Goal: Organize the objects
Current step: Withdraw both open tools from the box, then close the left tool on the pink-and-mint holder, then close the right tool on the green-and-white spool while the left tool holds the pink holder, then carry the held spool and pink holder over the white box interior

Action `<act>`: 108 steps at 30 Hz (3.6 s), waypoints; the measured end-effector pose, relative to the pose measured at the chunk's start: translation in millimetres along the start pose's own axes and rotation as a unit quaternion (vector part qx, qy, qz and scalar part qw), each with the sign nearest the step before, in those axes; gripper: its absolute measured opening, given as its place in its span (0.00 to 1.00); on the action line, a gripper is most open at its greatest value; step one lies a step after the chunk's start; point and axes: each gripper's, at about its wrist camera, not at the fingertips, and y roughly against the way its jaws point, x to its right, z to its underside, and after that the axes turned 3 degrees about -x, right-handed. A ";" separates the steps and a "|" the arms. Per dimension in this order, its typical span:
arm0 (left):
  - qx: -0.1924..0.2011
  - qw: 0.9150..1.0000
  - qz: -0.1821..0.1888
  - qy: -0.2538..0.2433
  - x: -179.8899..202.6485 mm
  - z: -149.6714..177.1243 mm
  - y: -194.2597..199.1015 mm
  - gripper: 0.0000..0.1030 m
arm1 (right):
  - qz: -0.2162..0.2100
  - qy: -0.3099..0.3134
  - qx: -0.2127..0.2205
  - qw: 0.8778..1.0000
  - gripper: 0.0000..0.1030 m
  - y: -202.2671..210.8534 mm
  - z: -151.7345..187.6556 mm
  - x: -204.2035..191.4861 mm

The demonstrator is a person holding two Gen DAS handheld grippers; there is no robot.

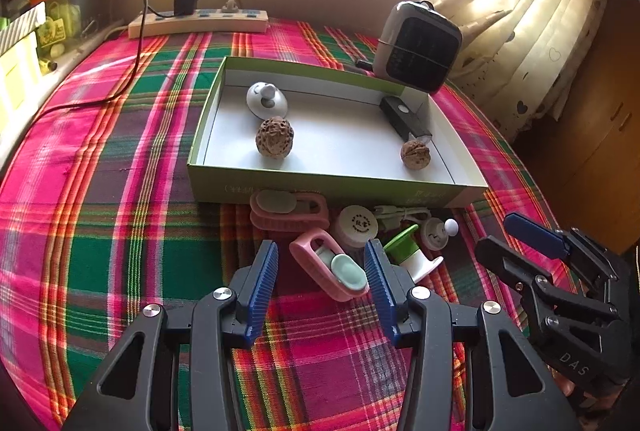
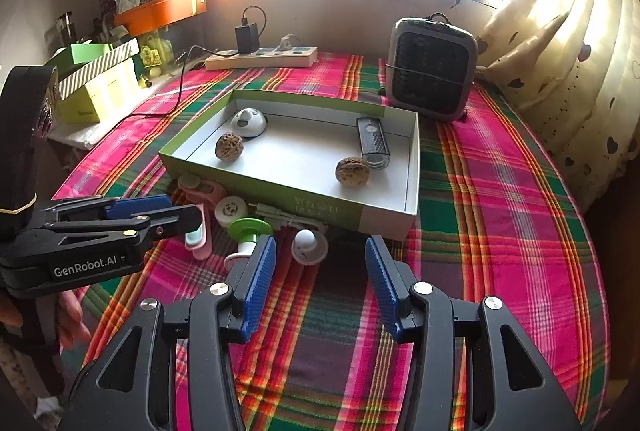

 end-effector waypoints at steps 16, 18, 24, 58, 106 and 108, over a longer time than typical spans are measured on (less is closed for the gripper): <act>-0.028 0.998 -0.049 -0.022 9.8 -0.2 -16.7 0.42 | -0.032 -0.004 -0.006 0.999 0.47 -5.2 7.1 4.5; -0.030 0.998 -0.054 -0.027 10.7 -0.5 -17.0 0.43 | -0.041 -0.002 -0.009 0.999 0.47 -7.7 7.4 3.2; -0.026 0.996 -0.084 -0.036 9.0 -1.4 -17.6 0.42 | -0.067 0.012 -0.019 0.998 0.47 -15.3 7.6 -3.4; -0.010 0.997 -0.067 -0.025 -26.2 4.0 -4.3 0.19 | -0.090 0.039 -0.057 0.993 0.47 -52.2 -1.5 -36.1; -0.007 0.998 -0.064 -0.022 -28.7 3.8 -0.3 0.15 | -0.077 0.042 -0.046 0.995 0.34 -46.2 -6.8 -35.6; -0.001 0.998 -0.063 -0.024 -27.5 2.6 3.8 0.15 | -0.080 0.040 -0.044 0.995 0.34 -44.4 -8.2 -35.0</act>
